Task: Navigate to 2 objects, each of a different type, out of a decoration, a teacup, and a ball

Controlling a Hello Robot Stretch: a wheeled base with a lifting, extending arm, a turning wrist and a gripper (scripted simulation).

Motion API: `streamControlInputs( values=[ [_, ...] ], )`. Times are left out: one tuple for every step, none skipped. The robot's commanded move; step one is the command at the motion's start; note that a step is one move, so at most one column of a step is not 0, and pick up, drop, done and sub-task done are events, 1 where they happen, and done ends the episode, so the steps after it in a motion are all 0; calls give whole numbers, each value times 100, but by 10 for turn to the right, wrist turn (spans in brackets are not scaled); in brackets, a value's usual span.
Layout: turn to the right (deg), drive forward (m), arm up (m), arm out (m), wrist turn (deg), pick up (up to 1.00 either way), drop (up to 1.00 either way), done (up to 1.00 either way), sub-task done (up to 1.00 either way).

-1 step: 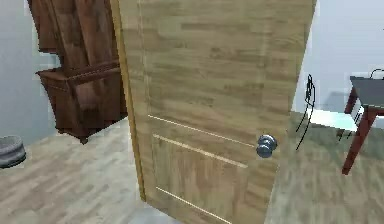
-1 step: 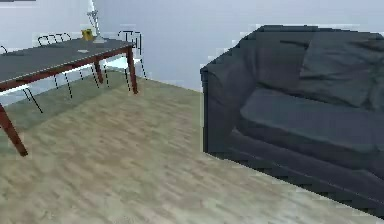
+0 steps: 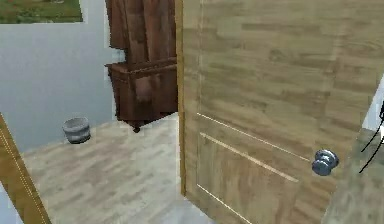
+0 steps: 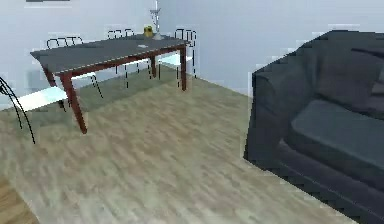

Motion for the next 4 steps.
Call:
streamControlInputs(
  values=[
    [0, 80, 0, 0, 0, 0, 0, 0, 0],
    [-450, 0, 0, 0, 0, 0, 0, 0, 0],
    [-240, 0, 0, 0, 0, 0, 0, 0, 0],
    [0, 90, 0, 0, 0, 0, 0, 0, 0]
  ],
)
